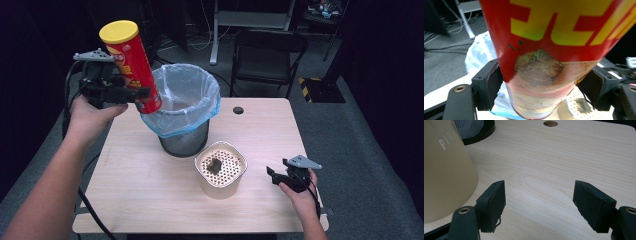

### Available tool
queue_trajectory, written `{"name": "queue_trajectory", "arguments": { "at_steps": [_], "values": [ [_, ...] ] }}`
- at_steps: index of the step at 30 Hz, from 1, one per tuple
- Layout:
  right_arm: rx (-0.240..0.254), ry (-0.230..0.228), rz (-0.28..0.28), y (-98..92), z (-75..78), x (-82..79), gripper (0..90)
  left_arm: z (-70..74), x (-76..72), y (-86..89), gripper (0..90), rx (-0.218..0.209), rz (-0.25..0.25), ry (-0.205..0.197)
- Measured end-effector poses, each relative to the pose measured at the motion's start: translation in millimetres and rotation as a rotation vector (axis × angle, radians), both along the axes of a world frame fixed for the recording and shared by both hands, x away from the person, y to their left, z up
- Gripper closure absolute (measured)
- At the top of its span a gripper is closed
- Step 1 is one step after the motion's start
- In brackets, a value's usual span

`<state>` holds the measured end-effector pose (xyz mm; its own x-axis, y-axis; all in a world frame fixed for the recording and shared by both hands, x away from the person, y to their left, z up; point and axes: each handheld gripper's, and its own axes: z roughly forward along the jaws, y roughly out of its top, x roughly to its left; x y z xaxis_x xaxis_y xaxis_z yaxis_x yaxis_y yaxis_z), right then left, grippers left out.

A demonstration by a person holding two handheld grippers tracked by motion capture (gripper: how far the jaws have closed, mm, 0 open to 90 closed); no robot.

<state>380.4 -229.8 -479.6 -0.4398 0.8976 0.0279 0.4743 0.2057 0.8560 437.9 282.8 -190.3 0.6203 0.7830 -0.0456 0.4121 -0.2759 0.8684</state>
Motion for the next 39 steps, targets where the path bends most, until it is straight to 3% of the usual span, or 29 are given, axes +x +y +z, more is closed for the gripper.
{"name": "queue_trajectory", "arguments": {
  "at_steps": [8, 18, 26, 34, 36, 39],
  "values": [
    [-0.012, 0.005, 0.004, 1.1, -2.1, 1.3, 25.6, -16.1, 34.1, -11.0, 23.9, -0.003, 0.043, 0.022],
    [-0.026, 0.009, 0.012, 1.3, -3.8, 2.2, 25.7, -32.3, 58.3, -30.4, 23.9, -0.009, 0.064, 0.025],
    [-0.03, 0.013, 0.016, 1.5, -5.0, 2.4, 25.7, -54.5, 76.4, -44.1, 23.9, 0.057, 0.111, 0.069],
    [-0.028, 0.014, 0.017, 1.3, -5.4, 2.9, 25.7, -69.6, 84.8, -44.3, 23.6, 0.061, 0.101, 0.127],
    [-0.029, 0.012, 0.018, 1.0, -5.3, 2.9, 25.7, -72.4, 84.7, -43.5, 18.5, 0.039, 0.112, 0.15],
    [-0.035, 0.011, 0.016, 0.5, -5.6, 3.0, 25.6, -72.3, 82.5, -36.8, 15.1, 0.048, 0.127, 0.15]
  ]
}}
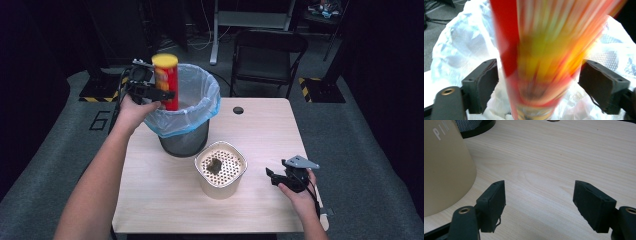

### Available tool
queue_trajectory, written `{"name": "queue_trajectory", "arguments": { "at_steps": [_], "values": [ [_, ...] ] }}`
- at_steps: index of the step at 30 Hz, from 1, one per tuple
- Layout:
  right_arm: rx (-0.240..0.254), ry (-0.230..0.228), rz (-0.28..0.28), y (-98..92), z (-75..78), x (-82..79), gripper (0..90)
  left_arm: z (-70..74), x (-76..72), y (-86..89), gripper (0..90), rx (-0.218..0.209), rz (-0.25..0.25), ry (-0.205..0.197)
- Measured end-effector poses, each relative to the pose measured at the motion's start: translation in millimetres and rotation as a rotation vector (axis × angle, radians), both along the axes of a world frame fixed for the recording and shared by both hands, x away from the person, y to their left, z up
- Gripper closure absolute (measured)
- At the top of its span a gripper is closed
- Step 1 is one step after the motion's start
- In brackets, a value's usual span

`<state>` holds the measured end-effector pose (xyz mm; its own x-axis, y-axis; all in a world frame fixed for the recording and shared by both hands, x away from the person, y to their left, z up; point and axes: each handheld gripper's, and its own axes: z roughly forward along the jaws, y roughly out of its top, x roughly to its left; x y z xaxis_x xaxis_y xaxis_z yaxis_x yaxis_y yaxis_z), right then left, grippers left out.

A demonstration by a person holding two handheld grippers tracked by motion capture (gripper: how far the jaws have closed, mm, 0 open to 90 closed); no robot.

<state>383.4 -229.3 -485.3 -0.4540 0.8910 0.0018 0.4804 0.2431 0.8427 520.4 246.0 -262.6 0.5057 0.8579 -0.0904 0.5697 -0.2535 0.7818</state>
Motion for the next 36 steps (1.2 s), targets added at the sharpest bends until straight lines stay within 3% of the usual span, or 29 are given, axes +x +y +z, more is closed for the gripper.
{"name": "queue_trajectory", "arguments": {
  "at_steps": [2, 8, 14, 22, 25, 36],
  "values": [
    [0.006, 0.005, -0.001, 0.8, -0.1, -0.3, 25.6, 0.9, -2.7, 4.4, 14.9, 0.011, -0.004, -0.011],
    [0.002, 0.002, -0.001, 1.8, 0.5, -0.4, 25.7, 4.3, -19.5, 18.5, 18.4, -0.025, -0.034, -0.037],
    [-0.009, -0.001, -0.001, 2.0, 0.4, -0.2, 25.6, 4.1, -43.0, 36.3, 27.5, -0.063, -0.056, -0.046],
    [-0.001, 0.0, -0.001, 3.0, 0.4, -0.2, 25.7, -2.5, -73.5, 53.6, 35.6, -0.065, -0.081, -0.083],
    [-0.003, 0.004, -0.005, 3.0, -0.1, -0.7, 25.7, -9.7, -89.2, 61.7, 36.8, -0.073, -0.089, -0.094],
    [0.002, 0.002, -0.004, 2.0, 0.5, -0.5, 25.8, -41.7, -116.1, 78.1, 38.6, -0.074, -0.089, -0.099]
  ]
}}
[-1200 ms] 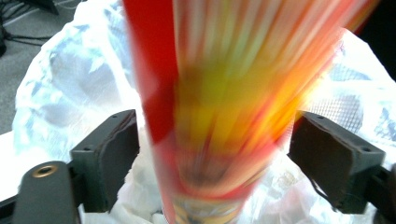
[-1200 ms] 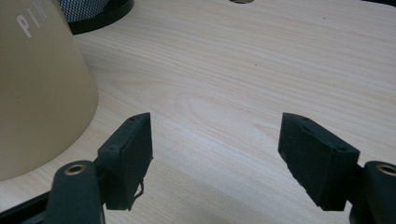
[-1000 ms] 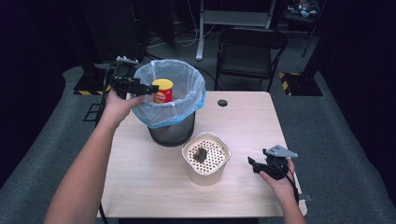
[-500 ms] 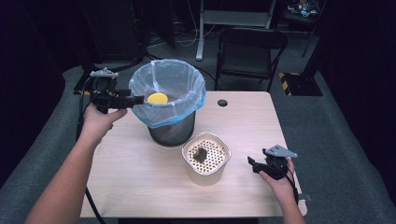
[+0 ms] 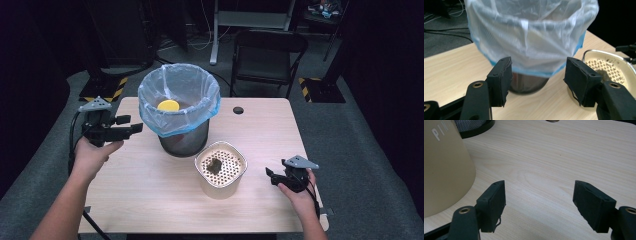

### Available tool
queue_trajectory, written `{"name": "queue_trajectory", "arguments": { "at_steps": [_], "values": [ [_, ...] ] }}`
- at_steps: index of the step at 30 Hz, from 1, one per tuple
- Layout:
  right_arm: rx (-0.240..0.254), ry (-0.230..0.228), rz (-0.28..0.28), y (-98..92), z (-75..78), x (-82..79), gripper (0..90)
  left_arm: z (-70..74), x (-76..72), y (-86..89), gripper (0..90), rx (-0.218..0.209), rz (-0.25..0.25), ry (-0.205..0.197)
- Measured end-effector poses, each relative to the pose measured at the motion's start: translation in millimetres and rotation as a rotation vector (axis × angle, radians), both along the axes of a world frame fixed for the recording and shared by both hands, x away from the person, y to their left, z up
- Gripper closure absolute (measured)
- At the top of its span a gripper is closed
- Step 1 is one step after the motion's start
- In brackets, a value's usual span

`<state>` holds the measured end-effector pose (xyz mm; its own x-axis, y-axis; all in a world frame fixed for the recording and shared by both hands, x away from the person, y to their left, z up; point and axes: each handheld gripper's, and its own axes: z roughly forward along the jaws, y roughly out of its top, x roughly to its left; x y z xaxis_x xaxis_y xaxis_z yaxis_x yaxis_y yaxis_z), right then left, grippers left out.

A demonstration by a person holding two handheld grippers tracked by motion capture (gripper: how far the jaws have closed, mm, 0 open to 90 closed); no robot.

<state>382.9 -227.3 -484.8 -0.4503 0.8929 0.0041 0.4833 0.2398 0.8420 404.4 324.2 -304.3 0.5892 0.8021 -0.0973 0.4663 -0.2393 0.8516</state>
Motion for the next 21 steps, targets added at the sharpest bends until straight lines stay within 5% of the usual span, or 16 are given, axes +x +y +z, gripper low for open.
{"name": "queue_trajectory", "arguments": {
  "at_steps": [10, 21],
  "values": [
    [-0.004, -0.004, -0.006, -0.9, 0.3, -0.5, 25.8, -47.2, -20.6, 1.0, 38.5, 0.037, 0.02, 0.019],
    [-0.012, -0.002, -0.008, -1.3, -1.6, 0.2, 26.0, -112.7, -35.0, 11.0, 38.5, -0.03, 0.039, 0.036]
  ]
}}
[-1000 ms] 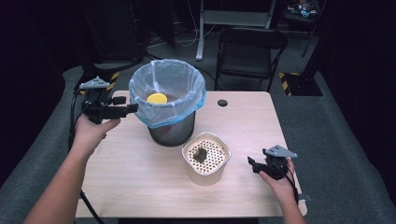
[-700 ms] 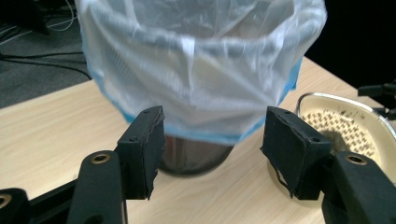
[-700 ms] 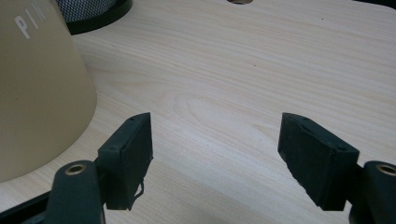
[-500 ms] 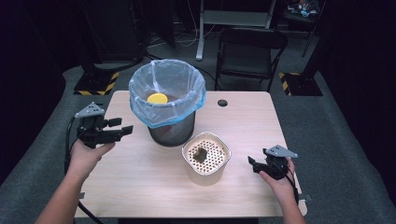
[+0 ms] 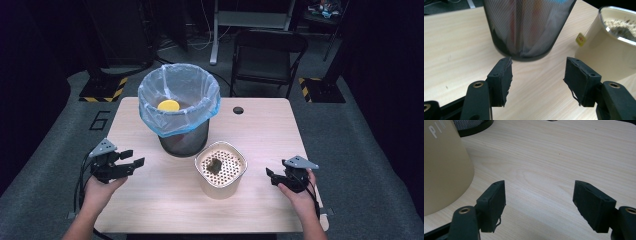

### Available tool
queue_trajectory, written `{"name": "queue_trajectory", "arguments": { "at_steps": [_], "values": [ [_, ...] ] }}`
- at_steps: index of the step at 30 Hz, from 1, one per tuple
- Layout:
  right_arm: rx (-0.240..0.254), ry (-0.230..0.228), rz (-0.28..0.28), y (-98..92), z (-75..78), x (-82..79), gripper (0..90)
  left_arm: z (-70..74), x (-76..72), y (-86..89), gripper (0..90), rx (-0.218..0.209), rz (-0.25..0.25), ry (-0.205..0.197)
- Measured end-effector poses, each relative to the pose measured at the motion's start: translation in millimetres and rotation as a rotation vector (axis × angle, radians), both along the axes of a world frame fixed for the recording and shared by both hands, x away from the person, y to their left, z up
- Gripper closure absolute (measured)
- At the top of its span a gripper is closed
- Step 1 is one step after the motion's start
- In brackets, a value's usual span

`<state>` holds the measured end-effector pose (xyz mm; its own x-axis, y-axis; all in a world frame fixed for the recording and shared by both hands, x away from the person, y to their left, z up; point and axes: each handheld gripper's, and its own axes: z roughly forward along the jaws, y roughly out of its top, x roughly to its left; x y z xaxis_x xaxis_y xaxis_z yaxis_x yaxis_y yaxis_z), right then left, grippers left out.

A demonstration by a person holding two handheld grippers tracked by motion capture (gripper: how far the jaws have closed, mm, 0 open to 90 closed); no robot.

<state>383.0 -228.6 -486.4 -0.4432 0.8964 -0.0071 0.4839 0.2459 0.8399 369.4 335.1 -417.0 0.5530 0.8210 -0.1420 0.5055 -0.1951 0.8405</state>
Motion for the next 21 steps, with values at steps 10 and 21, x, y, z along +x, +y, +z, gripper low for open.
{"name": "queue_trajectory", "arguments": {
  "at_steps": [10, 21],
  "values": [
    [-0.009, 0.01, 0.011, 1.1, -3.1, 0.9, 27.0, -58.5, -1.9, 14.5, 36.7, 0.035, 0.03, 0.058],
    [-0.034, 0.025, 0.024, 4.3, -8.7, 1.9, 27.0, -80.6, 0.5, 24.0, 33.6, 0.004, 0.066, 0.082]
  ]
}}
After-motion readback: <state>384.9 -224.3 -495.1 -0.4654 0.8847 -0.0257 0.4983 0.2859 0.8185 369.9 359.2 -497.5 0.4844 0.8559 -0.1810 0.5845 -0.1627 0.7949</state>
